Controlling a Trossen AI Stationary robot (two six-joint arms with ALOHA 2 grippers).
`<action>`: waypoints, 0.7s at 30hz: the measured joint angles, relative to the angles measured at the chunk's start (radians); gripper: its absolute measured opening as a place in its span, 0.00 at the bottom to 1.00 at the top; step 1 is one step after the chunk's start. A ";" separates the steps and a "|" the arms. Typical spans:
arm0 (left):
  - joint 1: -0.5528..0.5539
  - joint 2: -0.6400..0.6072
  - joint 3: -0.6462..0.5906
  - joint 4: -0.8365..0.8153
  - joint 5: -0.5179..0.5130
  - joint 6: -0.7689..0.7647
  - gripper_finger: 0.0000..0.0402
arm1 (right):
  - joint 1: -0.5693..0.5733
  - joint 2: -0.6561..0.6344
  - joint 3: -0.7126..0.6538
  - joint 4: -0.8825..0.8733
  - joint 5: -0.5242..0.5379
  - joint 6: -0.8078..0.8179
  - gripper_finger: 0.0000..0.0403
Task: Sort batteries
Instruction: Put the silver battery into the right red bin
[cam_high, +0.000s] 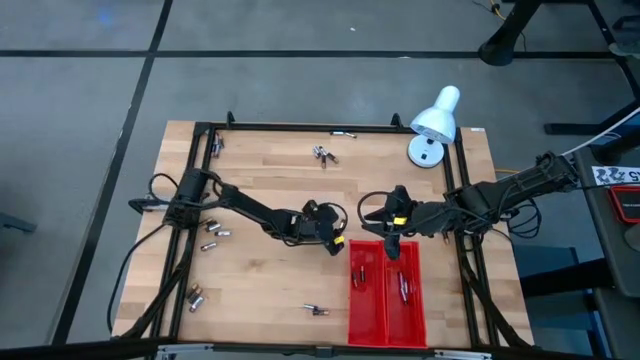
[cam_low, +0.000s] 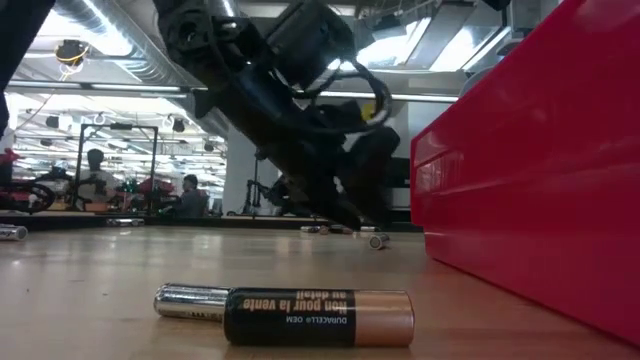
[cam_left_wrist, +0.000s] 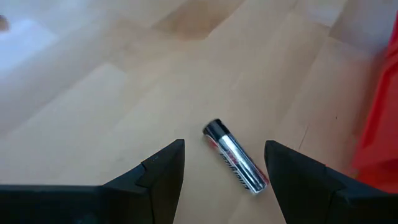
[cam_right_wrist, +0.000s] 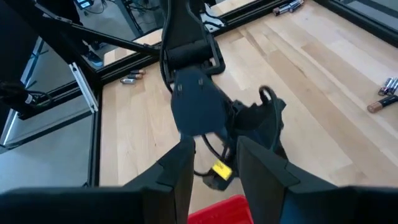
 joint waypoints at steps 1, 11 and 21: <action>-0.001 0.013 0.012 -0.010 0.000 -0.005 0.52 | 0.000 0.000 0.000 -0.005 0.000 0.000 0.31; -0.001 0.056 0.094 -0.174 0.001 -0.022 0.52 | 0.000 0.000 0.000 -0.015 -0.018 -0.009 0.31; -0.001 0.049 0.096 -0.244 0.025 -0.079 0.48 | 0.000 0.000 0.000 -0.018 -0.027 -0.039 0.31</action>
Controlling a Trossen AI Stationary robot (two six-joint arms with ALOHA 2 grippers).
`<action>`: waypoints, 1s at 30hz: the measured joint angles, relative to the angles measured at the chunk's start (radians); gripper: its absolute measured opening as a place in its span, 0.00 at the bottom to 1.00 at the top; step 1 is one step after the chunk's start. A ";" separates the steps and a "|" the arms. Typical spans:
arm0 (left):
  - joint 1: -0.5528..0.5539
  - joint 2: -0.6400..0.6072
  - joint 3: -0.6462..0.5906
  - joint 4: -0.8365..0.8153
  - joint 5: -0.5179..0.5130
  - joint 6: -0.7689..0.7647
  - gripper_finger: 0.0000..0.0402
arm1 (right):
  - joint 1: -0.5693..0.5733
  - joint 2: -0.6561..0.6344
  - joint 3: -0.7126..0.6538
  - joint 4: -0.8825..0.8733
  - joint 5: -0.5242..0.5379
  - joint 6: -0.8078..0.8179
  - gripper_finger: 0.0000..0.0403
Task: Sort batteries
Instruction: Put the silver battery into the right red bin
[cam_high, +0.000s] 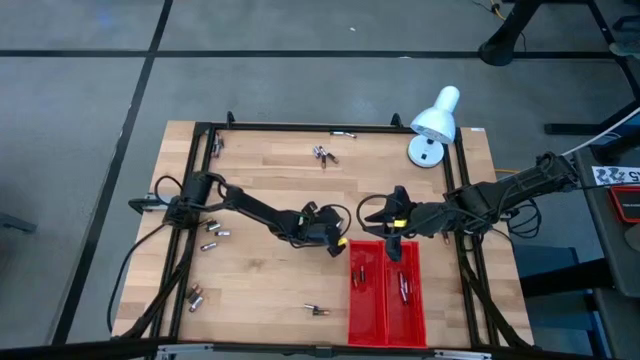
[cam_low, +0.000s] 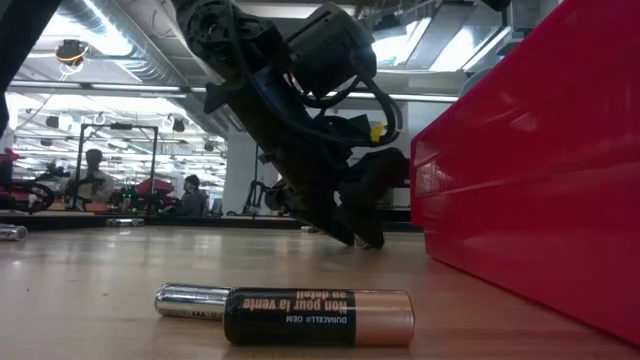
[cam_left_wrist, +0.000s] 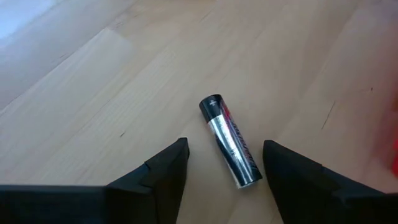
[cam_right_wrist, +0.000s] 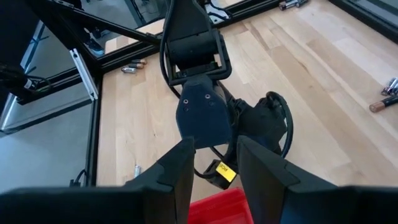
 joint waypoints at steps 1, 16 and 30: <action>0.000 -0.001 0.000 -0.007 0.010 -0.007 0.45 | 0.000 0.000 0.000 0.001 0.000 -0.009 0.31; 0.031 -0.005 -0.002 -0.085 0.199 -0.130 0.13 | 0.000 0.000 0.000 0.018 0.019 -0.067 0.31; 0.015 -0.005 -0.008 -0.071 0.225 -0.133 0.31 | 0.000 0.000 0.000 0.017 0.019 -0.067 0.31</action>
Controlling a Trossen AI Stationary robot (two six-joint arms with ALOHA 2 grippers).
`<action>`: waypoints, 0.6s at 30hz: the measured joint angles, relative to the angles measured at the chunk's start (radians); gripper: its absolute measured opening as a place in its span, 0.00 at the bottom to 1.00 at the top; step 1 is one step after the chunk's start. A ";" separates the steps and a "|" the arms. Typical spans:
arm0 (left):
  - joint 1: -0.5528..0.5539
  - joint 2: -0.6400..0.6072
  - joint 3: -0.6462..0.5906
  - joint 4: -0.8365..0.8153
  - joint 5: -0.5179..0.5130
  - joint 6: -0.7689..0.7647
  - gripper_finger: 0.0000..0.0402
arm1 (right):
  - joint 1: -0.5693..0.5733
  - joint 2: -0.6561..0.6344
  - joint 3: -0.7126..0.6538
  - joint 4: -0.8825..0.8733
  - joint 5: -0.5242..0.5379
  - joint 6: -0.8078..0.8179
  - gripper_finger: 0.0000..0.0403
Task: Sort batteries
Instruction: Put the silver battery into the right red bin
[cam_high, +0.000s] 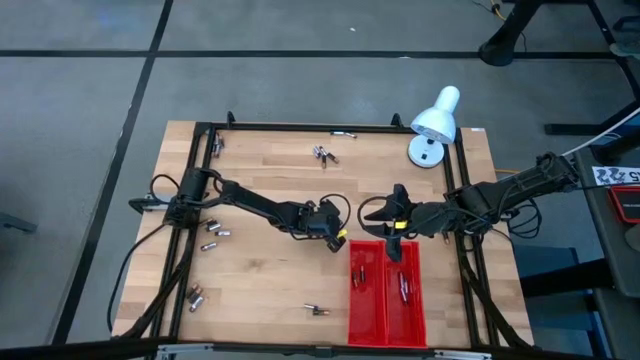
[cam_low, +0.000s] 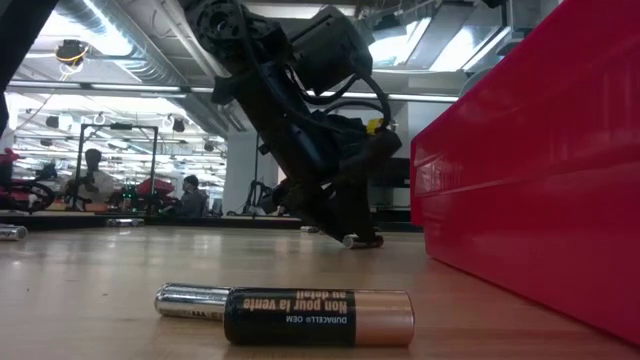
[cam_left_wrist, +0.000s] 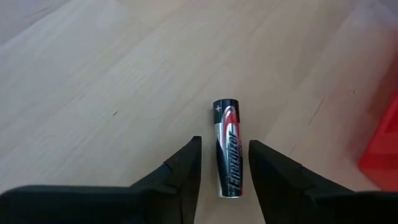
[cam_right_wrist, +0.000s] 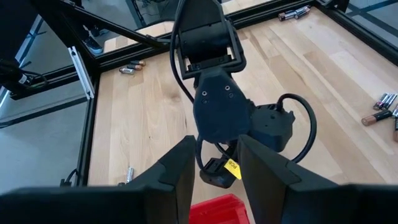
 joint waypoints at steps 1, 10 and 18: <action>0.000 0.000 0.000 0.000 0.007 0.005 0.31 | 0.000 0.000 0.000 0.000 0.000 0.000 0.31; -0.027 -0.002 0.002 -0.041 0.026 0.007 0.16 | 0.000 0.000 0.000 0.000 0.000 0.000 0.31; -0.043 -0.002 0.002 -0.059 0.030 0.009 0.11 | 0.000 0.000 0.000 0.000 0.000 -0.003 0.31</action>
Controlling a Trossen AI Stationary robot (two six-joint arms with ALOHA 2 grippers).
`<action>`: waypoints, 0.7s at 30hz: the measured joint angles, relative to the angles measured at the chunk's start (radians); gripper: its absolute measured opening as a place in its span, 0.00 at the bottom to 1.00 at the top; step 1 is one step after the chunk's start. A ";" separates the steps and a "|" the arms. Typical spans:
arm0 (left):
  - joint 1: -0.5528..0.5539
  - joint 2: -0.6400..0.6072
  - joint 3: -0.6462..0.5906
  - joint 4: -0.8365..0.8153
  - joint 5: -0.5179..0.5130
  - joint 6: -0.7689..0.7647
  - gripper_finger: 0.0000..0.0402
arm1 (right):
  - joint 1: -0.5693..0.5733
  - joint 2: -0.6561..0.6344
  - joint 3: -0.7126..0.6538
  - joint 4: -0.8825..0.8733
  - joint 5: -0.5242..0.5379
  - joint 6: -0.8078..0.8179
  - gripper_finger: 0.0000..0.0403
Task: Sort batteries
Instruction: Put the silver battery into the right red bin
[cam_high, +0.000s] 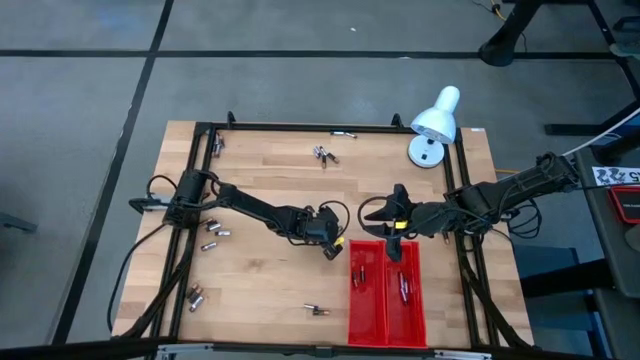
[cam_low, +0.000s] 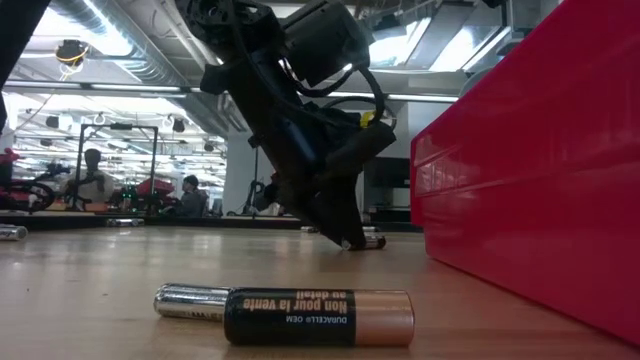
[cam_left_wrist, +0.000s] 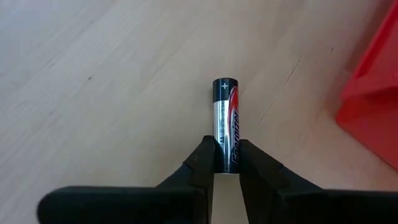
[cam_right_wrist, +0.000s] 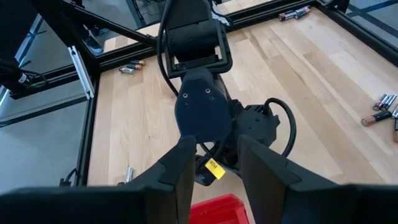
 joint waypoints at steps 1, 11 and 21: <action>0.000 0.000 0.000 0.000 0.000 0.001 0.12 | 0.000 0.000 0.000 0.000 0.000 0.000 0.31; -0.013 -0.160 -0.019 -0.108 0.048 0.094 0.10 | 0.000 0.000 0.001 0.001 -0.036 0.006 0.31; -0.071 -0.448 -0.011 -0.136 -0.014 0.289 0.11 | 0.000 0.000 0.001 0.046 -0.018 -0.009 0.31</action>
